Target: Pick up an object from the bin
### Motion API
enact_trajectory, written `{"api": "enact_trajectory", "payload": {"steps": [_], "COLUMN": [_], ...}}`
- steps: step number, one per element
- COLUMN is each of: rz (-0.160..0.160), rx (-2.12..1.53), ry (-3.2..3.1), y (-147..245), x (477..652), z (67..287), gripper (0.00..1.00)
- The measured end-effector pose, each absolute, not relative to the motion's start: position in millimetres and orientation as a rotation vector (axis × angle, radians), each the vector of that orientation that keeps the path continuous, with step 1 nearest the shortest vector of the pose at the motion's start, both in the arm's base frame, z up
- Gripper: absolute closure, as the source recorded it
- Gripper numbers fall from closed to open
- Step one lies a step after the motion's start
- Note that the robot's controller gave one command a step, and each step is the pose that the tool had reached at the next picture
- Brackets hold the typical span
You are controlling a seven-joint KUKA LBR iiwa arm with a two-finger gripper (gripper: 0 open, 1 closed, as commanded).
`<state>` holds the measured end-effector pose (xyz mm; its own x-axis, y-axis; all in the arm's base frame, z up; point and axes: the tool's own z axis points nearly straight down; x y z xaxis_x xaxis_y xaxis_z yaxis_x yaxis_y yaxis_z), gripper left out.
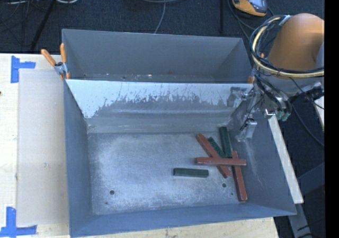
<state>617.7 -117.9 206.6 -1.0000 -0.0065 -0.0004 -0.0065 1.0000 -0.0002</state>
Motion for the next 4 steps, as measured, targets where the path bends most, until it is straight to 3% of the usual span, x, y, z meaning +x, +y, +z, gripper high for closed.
{"api": "enact_trajectory", "payload": {"steps": [1,2,3,4], "rz": [0.000,-0.004,0.017,-0.003], "rx": [-0.209,-0.214,-0.532,-0.524], "ry": [3.127,3.113,3.093,3.090], "y": [-82.6,-82.4,-143.5,-134.7], "x": [537.7,543.4,514.0,507.9], "z": [68.7,75.6,70.1,171.8], "gripper": [0.00,1.00,1.00,1.00]}}
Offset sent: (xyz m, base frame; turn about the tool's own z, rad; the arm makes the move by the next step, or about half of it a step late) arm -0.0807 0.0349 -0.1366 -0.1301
